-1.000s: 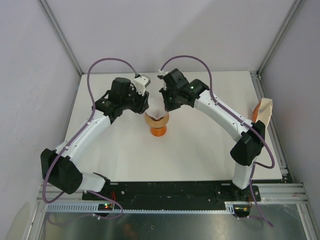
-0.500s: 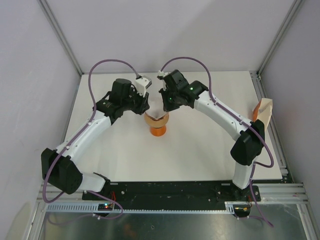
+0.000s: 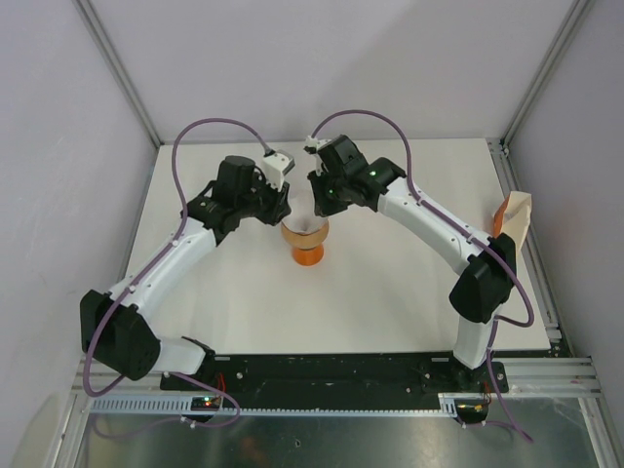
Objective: Place the coffee filter in the dripper
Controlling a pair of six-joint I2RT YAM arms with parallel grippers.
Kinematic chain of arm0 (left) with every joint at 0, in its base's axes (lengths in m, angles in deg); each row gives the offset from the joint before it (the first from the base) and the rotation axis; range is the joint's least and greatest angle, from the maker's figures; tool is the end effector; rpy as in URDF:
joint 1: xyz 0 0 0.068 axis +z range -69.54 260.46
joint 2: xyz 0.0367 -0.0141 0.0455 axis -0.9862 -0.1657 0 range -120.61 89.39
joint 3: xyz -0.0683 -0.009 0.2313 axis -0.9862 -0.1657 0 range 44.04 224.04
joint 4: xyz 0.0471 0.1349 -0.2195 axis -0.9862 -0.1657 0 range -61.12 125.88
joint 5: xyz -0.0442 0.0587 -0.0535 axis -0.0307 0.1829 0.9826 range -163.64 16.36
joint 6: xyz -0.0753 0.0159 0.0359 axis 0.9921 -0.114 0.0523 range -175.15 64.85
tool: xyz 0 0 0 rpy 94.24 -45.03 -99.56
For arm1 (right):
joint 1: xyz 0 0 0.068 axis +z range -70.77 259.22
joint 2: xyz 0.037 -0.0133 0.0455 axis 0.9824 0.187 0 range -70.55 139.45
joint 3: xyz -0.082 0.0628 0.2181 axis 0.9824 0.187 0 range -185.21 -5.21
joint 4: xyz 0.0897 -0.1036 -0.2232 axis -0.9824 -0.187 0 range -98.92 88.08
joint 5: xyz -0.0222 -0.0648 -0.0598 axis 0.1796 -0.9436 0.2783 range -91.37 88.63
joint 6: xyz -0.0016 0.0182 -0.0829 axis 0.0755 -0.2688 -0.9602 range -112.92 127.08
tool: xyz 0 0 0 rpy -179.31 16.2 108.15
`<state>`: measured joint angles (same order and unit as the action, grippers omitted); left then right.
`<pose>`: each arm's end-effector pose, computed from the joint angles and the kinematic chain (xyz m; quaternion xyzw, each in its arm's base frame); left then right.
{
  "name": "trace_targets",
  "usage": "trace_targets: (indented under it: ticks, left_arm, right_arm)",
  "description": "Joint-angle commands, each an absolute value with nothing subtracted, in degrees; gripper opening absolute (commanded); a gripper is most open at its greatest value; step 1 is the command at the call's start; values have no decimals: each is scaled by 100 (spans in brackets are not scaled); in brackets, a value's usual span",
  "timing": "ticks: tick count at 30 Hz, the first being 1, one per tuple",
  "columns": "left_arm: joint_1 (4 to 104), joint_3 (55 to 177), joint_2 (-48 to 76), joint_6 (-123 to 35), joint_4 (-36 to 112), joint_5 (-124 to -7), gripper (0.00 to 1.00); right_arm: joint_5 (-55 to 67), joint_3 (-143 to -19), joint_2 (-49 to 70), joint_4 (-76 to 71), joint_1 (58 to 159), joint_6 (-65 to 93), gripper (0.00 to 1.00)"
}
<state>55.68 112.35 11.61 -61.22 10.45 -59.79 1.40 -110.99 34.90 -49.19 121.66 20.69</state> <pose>0.3041 -0.1601 0.2745 0.2878 0.8336 -0.1801 0.4357 0.3136 0.2915 0.2893 -0.2401 0.8985 0.1922 0.3133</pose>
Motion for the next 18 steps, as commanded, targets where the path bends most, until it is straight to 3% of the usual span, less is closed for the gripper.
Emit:
trace_targets:
  ticks: [1, 18]
  left_arm:
    - [5647, 11363, 1414, -6172, 789, -5959, 33]
    - [5645, 11514, 1388, -6198, 743, -5873, 38]
  right_arm:
    - [88, -11248, 3189, -4882, 12149, 1942, 18]
    - [-56, -11192, 2824, -4686, 12159, 1970, 40]
